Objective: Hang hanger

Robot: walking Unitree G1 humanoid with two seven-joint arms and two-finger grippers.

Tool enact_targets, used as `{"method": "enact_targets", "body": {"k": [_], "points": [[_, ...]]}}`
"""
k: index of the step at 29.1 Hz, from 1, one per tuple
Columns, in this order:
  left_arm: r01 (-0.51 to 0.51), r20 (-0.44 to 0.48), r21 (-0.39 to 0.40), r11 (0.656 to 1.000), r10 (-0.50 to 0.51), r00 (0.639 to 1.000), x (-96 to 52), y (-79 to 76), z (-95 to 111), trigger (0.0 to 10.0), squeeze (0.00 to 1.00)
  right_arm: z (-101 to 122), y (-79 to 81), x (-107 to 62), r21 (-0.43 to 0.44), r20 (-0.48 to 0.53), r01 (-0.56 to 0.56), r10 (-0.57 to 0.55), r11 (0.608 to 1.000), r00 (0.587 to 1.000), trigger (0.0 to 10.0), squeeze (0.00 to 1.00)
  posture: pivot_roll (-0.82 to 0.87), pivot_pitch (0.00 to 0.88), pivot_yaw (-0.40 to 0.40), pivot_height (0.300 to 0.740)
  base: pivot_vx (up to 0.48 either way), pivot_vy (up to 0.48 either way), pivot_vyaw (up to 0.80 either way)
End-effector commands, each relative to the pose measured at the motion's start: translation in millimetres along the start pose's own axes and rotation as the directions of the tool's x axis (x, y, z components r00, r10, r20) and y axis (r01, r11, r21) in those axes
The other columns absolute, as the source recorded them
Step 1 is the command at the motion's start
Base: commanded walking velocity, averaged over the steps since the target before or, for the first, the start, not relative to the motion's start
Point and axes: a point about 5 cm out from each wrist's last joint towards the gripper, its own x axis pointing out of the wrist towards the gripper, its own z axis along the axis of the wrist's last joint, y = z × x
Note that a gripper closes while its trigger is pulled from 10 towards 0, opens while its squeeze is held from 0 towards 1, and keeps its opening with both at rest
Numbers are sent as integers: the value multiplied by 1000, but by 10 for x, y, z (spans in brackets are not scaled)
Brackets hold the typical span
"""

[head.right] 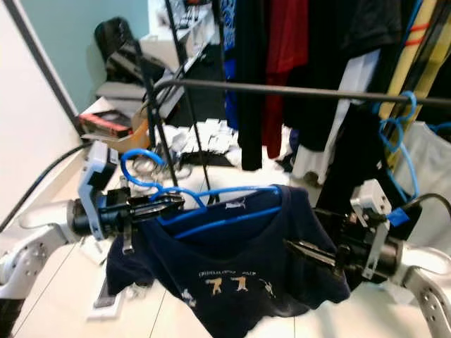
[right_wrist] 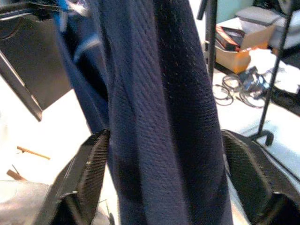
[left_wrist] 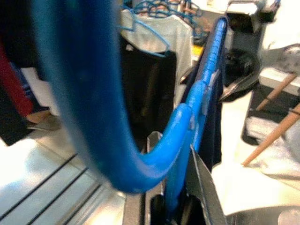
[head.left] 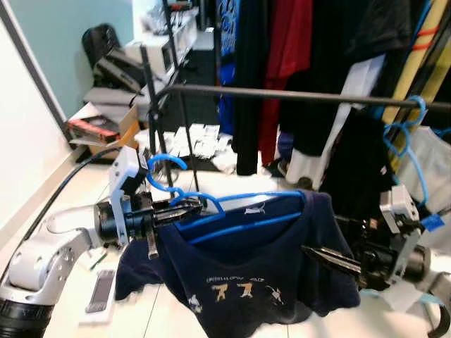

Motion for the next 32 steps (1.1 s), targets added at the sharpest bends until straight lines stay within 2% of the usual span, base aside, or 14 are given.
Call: {"method": "enact_targets", "body": {"k": [1,3,10,12,14,16,19,28,32], "points": [[30,53,38,999,-32,998,39,-22,153,10000,0,-11,-24,24,-3,-4,19,-19,1000,1000,353,0,-118,0,65,740,0,0,0],[36,57,41,999,-38,998,35,-27,170,10000,0,-4,-40,34,-8,5,26,-26,1000,1000,0,0,-118,0,65,740,0,0,0],[22,25,62,998,-24,999,-48,11,191,10000,0,136,-138,-1,-25,84,81,-79,996,993,0,0,-117,0,71,740,0,0,0],[5,-21,78,997,-3,1000,-118,49,144,10000,0,252,-188,-35,-32,153,113,-106,993,983,0,0,-120,0,73,740,0,0,0],[5,-21,78,997,-3,1000,-118,49,144,10000,0,252,-188,-35,-32,153,113,-106,993,983,0,0,-120,0,73,740,0,0,0],[-22,-81,104,994,30,996,-199,96,79,10000,0,384,-221,-85,-31,237,137,-126,990,963,0,0,-121,0,75,740,0,0,0],[-46,-132,126,991,63,989,-250,135,21,10000,0,472,-236,-126,-30,287,149,-134,988,948,0,0,-120,0,75,740,0,0,0],[-46,-176,151,987,72,982,-307,143,-42,10000,0,516,-310,-191,-32,316,210,-189,977,930,0,0,-126,0,74,740,0,0,0],[-20,-167,170,985,49,985,-344,119,-18,10000,0,535,-408,-245,-9,343,297,-276,955,898,0,0,-126,0,74,740,0,0,0]]}}
